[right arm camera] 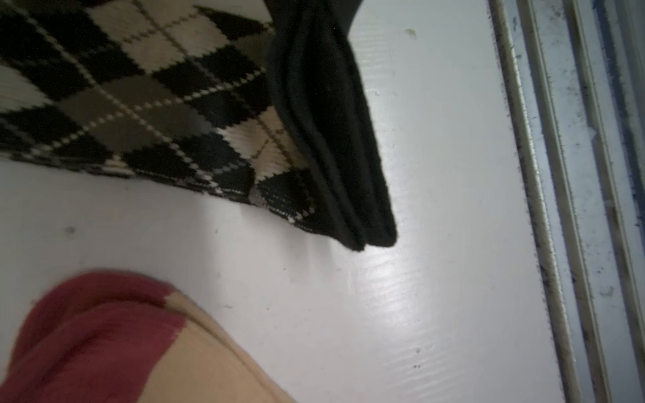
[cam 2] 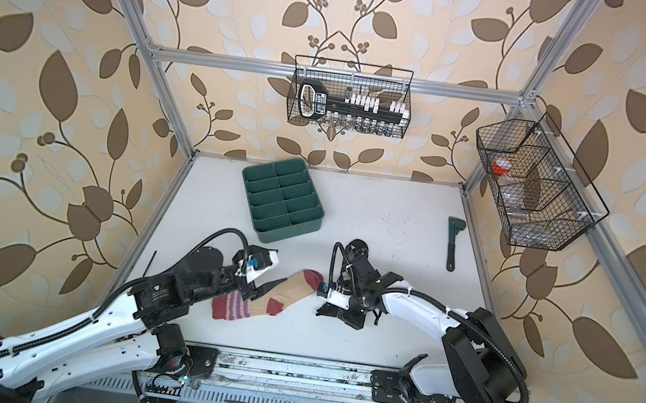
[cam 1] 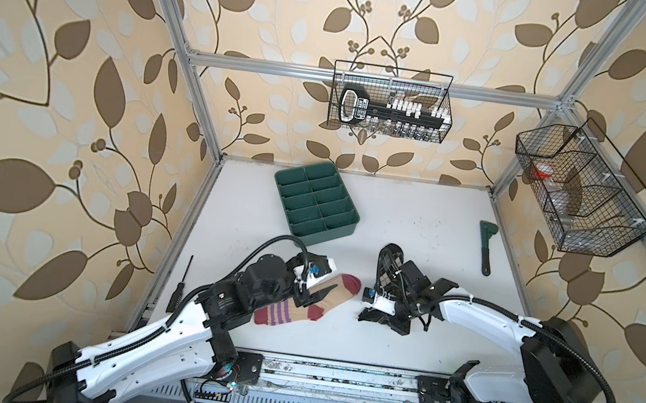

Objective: Roll the socks
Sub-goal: 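Hold the folded argyle sock end with the right gripper while the left moves beside it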

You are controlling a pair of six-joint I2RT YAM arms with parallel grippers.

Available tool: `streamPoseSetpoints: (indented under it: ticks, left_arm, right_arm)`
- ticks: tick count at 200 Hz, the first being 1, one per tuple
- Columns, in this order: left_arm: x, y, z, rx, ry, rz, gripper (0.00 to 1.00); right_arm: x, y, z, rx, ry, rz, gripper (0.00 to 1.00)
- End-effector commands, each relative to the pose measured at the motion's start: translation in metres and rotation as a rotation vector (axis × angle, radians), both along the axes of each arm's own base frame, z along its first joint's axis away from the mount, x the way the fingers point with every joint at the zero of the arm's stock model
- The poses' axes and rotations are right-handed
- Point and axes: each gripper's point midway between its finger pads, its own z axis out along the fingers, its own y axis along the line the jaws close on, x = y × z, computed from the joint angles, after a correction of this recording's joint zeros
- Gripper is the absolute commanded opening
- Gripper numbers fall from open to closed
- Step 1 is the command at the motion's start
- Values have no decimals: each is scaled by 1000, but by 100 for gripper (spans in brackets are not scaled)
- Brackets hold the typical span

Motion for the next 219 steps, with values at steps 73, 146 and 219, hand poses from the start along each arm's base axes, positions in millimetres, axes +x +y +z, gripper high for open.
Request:
streamPoseSetpoints:
  ticks: [73, 146, 219]
  left_arm:
    - [-25, -82, -59, 280, -202, -264, 69]
    - [-20, -117, -77, 328, -381, -276, 67]
    - [-18, -149, -117, 328, -348, -273, 62]
  right_arm:
    - [13, -12, 14, 90, 239, -115, 0]
    - [37, -29, 17, 155, 293, -229, 0]
    - [25, -41, 1, 80, 472, -271, 0]
